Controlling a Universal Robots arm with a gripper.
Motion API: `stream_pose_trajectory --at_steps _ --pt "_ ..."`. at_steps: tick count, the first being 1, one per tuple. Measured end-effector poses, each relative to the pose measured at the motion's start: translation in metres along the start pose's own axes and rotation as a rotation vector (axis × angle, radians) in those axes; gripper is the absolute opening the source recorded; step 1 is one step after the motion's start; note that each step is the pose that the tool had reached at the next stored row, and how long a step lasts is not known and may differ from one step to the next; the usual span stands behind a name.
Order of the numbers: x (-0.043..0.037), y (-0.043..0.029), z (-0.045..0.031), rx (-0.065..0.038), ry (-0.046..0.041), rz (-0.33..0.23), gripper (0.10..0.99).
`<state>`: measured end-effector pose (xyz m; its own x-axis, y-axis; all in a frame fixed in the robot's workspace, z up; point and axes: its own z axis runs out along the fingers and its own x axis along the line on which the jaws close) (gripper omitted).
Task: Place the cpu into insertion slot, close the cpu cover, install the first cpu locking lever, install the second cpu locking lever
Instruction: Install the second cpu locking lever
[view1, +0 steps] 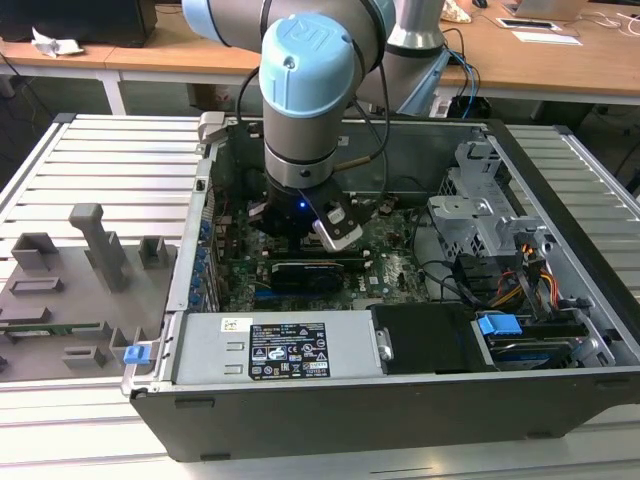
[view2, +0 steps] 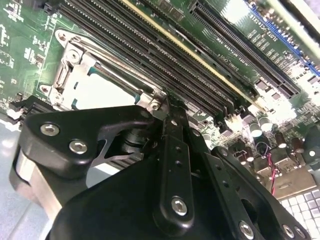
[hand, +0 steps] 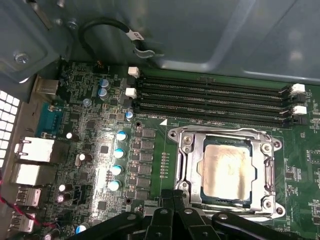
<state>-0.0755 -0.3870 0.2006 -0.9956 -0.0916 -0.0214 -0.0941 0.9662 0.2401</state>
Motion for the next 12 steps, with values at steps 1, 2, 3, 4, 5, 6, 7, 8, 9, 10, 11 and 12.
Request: stream_pose_trajectory --at_steps 1,2,3,4,5,6,7,8,9,10,11,12 --pt "0.0 0.0002 -0.0011 0.0 0.0 0.0 0.106" --pt "0.0 0.0004 -0.0019 0.0 0.0001 0.0 0.106" --pt "0.0 0.0007 -0.0033 0.0 0.0001 0.0 0.106" --pt "-0.0001 0.0011 -0.0045 0.0 0.0001 0.0 0.106" --pt "-0.0001 0.0014 -0.006 0.0 0.0001 0.0 0.106" --pt "-0.0001 0.0017 -0.0074 0.0 0.0002 0.0 0.106" --pt "-0.0001 0.0021 -0.0087 0.0 0.0002 0.0 0.106" --pt "-0.0002 0.0027 -0.0113 0.0 0.0001 0.0 0.106" --pt "-0.0002 0.003 -0.0123 0.0 0.0002 0.0 0.106" --pt "-0.0002 0.0032 -0.0133 0.0 0.0001 0.0 0.106" --pt "-0.0003 0.0034 -0.0141 0.0 0.0002 0.0 0.106" --pt "-0.0003 0.0037 -0.0152 0.0 0.0001 0.0 0.106"
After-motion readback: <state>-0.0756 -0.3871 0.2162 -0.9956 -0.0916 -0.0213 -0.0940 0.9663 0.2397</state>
